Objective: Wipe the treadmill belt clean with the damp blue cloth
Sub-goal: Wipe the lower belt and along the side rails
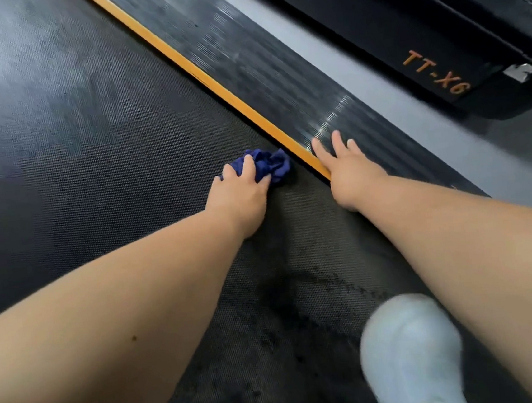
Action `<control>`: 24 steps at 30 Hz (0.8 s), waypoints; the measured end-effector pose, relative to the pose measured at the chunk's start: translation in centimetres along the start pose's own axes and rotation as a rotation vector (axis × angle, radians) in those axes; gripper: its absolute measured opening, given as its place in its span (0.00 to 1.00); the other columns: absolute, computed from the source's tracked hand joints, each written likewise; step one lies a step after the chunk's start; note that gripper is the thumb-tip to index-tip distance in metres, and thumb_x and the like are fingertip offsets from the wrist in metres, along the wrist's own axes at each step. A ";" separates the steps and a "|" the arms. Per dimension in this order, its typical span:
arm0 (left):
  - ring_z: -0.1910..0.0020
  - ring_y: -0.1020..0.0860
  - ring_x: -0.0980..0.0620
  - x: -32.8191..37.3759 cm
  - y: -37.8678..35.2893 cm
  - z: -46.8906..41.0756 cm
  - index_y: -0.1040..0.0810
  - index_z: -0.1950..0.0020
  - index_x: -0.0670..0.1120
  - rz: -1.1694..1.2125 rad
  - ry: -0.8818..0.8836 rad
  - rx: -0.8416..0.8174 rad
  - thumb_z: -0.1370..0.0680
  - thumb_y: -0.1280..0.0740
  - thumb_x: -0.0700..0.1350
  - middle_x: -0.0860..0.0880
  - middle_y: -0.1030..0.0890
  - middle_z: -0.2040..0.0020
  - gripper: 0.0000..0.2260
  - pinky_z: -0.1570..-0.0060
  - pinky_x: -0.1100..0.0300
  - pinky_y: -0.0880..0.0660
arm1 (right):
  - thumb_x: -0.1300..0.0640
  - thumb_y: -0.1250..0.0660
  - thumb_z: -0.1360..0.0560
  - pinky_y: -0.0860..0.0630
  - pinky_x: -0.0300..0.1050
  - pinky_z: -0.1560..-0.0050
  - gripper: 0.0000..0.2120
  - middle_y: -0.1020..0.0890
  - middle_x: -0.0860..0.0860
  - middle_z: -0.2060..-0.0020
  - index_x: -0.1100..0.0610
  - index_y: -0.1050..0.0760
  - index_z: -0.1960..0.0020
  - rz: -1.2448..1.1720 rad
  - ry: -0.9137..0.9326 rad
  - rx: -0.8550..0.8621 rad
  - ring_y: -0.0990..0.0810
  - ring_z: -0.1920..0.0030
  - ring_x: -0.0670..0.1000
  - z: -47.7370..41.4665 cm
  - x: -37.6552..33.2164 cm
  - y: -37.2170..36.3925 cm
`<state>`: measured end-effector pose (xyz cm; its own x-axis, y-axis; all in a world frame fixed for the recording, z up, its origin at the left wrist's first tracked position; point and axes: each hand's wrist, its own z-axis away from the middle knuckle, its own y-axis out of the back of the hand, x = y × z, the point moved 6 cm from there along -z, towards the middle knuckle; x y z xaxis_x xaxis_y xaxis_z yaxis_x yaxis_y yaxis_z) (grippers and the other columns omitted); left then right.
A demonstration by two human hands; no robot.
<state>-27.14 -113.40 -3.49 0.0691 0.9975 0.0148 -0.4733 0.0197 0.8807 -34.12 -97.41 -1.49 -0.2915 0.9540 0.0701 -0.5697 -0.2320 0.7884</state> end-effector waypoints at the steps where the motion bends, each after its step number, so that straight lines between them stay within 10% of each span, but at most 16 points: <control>1: 0.27 0.50 0.33 -0.1 0.0 0.1 0.52 0.22 0.53 0.021 0.010 -0.019 0.19 0.47 0.46 0.42 0.59 0.23 0.26 0.29 0.44 0.43 | 0.78 0.42 0.31 0.28 0.58 0.38 0.53 0.67 0.47 0.25 0.41 0.68 0.25 0.005 0.002 0.004 0.62 0.24 0.54 -0.1 0.0 0.0; 11: 0.24 0.53 0.40 -1.6 0.4 0.1 0.50 0.22 0.52 0.238 0.028 -0.105 0.19 0.46 0.41 0.50 0.61 0.22 0.26 0.28 0.47 0.47 | 0.65 0.40 0.22 0.29 0.57 0.37 0.44 0.64 0.47 0.24 0.39 0.67 0.26 0.105 0.056 -0.028 0.58 0.23 0.55 -0.6 0.7 0.4; 18: 0.43 0.29 0.40 -5.5 0.8 0.8 0.29 0.34 0.50 0.126 0.111 0.377 0.28 0.34 0.55 0.47 0.27 0.35 0.23 0.49 0.48 0.29 | 0.67 0.38 0.23 0.29 0.56 0.37 0.47 0.66 0.47 0.25 0.38 0.69 0.27 0.131 0.038 -0.042 0.58 0.23 0.55 -1.2 0.8 0.3; 24: 0.40 0.30 0.43 -5.4 1.1 -1.6 0.26 0.43 0.44 0.499 0.275 0.504 0.25 0.33 0.48 0.44 0.24 0.40 0.14 0.45 0.49 0.28 | 0.67 0.37 0.24 0.28 0.58 0.38 0.49 0.66 0.47 0.25 0.37 0.71 0.28 0.139 0.051 -0.022 0.58 0.23 0.55 -1.9 1.1 -0.2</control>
<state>-29.48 -118.66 -3.38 -0.3010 0.8620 0.4078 0.0717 -0.4059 0.9111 -35.78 -96.66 -2.70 -0.4069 0.9016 0.1465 -0.5376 -0.3661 0.7596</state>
